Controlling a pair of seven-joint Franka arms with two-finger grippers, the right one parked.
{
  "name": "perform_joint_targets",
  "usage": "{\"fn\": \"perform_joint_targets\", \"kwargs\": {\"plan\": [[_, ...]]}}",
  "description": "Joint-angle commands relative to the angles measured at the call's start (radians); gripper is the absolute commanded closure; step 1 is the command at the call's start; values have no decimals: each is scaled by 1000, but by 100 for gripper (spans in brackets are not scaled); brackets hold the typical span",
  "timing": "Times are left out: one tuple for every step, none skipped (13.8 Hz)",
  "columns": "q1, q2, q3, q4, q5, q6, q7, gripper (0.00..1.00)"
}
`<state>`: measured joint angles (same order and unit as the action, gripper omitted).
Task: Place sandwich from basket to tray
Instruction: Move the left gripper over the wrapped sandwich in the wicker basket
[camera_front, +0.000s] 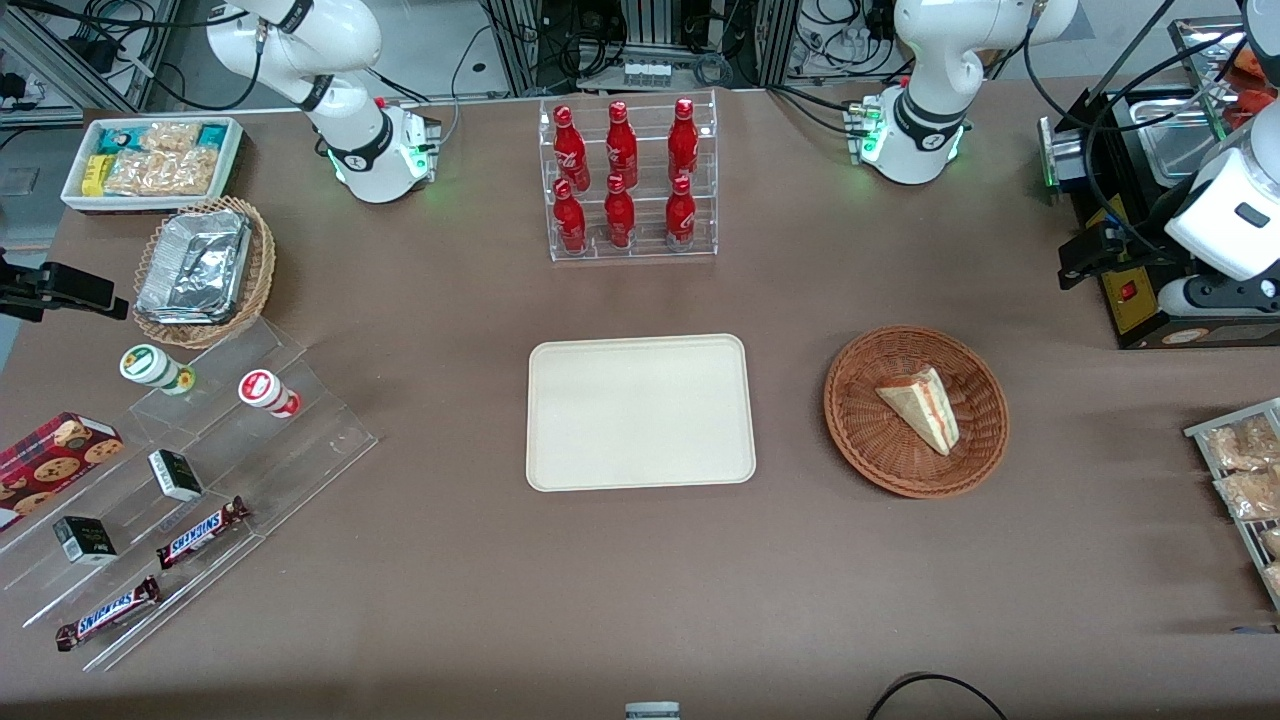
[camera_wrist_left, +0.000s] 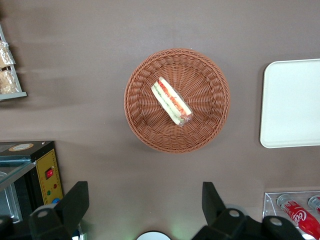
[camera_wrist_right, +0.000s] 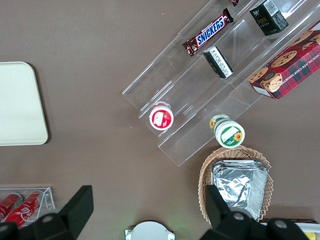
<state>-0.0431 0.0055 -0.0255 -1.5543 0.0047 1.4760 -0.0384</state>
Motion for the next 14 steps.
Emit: {"fn": "perform_joint_targets", "kwargs": {"plan": [[0,13,1,22,-3,-23,21,0],[-1,13,-1,19,-2,-14,20,0],[-4,24,-1,14,0,-8,17,0],[-4,39,-2,11,0,-5,17,0],[-6,47,-2,-6,-6,7,15,0],[-6,54,-4,-36,-9,32,14,0],[-6,53,-4,-84,-11,70,12,0],[-6,47,-5,-134,-11,117,9,0],[-11,44,-16,-189,-9,171,6,0],[-11,41,-17,-248,-9,232,5,0],[-11,33,-17,-300,-9,288,3,0],[-12,27,-17,-355,-9,341,-5,0],[-12,19,-17,-422,-9,415,-24,0],[-12,7,-17,-494,-9,494,-37,0]]}}
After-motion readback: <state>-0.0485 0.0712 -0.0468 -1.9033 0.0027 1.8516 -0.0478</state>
